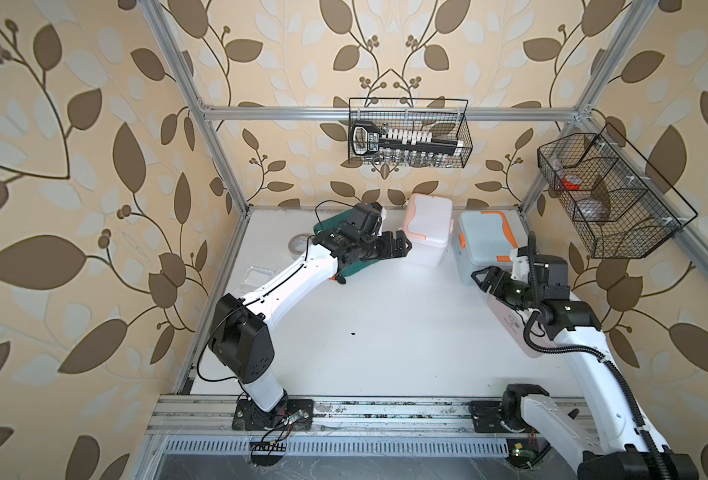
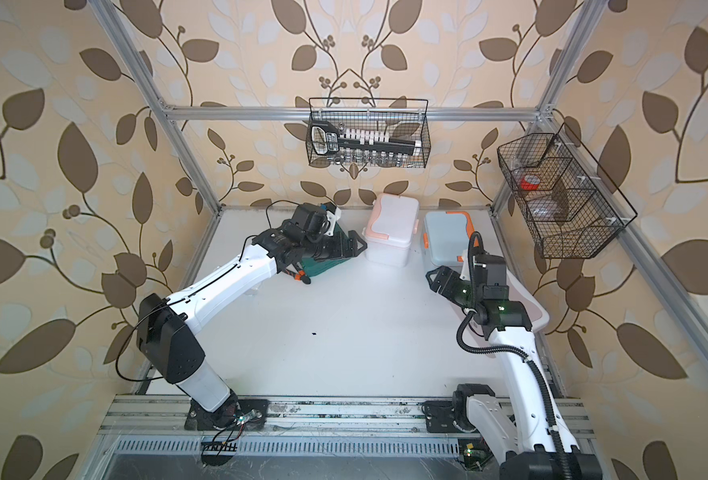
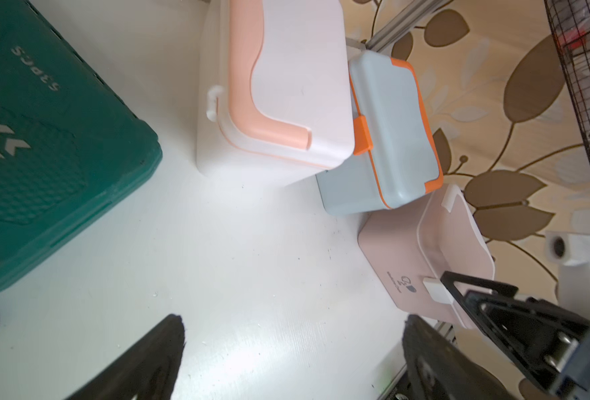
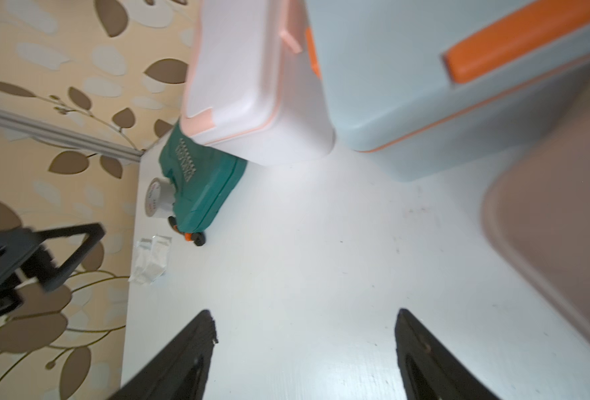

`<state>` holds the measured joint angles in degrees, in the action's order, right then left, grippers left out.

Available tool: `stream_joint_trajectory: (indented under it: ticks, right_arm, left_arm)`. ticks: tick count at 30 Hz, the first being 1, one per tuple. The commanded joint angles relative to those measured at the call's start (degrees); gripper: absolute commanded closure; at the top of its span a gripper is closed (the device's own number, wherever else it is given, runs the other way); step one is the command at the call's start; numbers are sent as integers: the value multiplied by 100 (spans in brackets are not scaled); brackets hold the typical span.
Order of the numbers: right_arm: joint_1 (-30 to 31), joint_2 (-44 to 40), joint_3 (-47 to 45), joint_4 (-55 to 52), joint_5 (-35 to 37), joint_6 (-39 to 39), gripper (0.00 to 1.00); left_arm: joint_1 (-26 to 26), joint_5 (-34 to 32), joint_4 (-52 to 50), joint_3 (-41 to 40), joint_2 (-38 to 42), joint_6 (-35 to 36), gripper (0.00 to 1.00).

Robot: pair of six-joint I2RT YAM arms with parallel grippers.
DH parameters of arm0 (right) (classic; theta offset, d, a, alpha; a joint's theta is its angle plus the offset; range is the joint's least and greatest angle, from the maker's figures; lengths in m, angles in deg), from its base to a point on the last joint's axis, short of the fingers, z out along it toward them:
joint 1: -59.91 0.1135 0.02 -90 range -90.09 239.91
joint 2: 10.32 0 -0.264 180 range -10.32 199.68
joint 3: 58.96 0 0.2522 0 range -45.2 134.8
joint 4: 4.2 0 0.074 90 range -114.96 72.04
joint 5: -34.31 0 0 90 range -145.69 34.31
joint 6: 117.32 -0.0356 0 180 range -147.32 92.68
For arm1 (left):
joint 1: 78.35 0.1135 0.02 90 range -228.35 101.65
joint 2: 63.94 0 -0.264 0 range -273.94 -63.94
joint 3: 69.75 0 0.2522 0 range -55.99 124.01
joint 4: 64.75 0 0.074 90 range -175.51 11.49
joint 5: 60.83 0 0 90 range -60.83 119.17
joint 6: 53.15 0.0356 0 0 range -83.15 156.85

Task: Open first aid kits and take out gauze
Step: Move the first aid kit to the center of the board.

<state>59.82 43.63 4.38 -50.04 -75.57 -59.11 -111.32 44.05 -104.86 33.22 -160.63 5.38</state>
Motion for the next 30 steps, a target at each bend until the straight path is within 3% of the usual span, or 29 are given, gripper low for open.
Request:
stream_joint_trajectory:
  ticks: [1, 5, 18, 21, 26, 30]
  right_arm:
    - [432, 437, 357, 638, -240, -72, 20]
    - [729, 1178, 795, 1036, -30, -101, 26]
    - [630, 3820, 2620, 1230, 564, 346, 27]
    - [567, 4342, 3080, 1128, 632, 415, 25]
    - [431, 5071, 3605, 1090, 429, 437, 11]
    - [418, 5537, 3958, 1003, 40, 477, 8]
  left_arm:
    - [201, 237, -57, 507, -375, 292, 1]
    - [359, 372, 189, 1045, -922, 435, 1]
    - [799, 984, 208, 3356, -3060, 530, 1]
    - [805, 1134, 311, 3610, -3377, 505, 1]
    - [797, 1450, 418, 3944, -3772, 392, 1]
    - [727, 1618, 520, 3955, -3886, 286, 1]
